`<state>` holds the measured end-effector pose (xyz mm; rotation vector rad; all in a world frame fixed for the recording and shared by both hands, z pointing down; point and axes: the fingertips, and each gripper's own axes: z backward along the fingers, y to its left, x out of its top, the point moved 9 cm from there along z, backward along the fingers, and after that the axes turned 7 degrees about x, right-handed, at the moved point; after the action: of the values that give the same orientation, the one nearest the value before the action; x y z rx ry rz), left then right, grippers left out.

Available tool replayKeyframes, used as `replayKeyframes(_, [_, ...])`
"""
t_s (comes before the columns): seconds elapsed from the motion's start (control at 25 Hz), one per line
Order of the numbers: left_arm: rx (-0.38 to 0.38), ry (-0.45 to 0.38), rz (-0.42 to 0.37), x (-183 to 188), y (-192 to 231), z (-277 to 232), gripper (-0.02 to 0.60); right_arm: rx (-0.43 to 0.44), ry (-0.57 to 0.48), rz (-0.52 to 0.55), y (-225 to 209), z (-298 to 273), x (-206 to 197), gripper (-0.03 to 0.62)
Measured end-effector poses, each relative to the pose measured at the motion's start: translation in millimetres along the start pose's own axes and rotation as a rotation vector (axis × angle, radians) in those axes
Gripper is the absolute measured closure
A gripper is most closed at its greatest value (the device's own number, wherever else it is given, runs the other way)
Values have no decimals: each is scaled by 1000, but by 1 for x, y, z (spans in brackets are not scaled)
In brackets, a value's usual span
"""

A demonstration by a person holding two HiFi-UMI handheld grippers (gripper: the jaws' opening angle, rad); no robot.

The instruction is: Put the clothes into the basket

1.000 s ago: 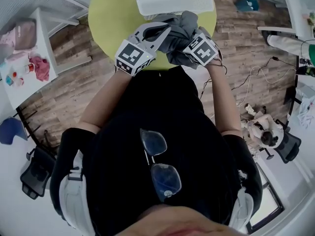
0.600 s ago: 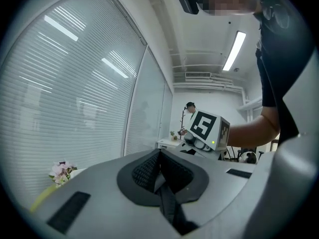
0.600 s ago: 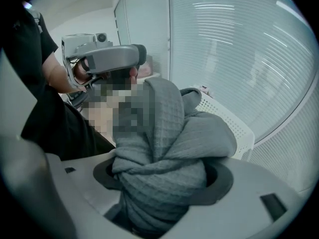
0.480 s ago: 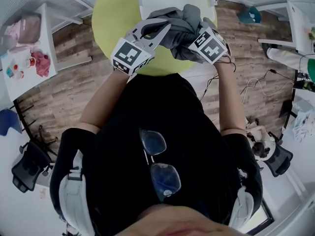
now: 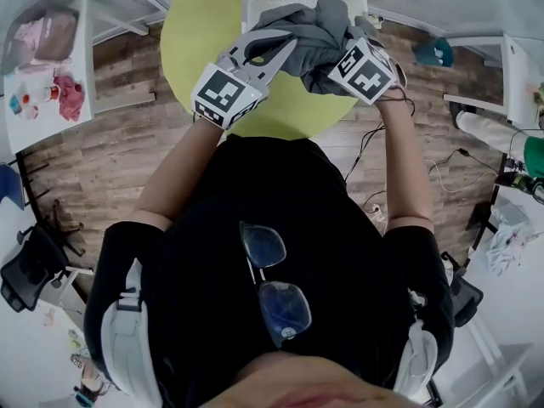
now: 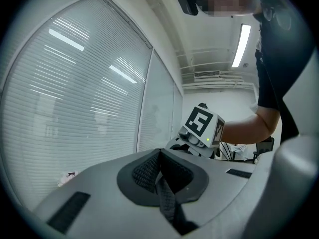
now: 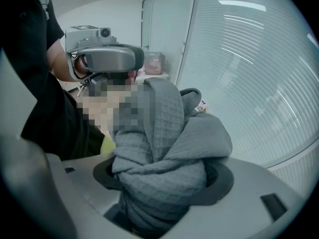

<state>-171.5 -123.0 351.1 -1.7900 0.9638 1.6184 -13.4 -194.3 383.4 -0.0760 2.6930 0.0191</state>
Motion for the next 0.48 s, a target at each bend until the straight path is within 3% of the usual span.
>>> replayKeyframes(0.48, [99,20,-10,-10,24,-34,572,-1,27,231,-68,-19,18,249])
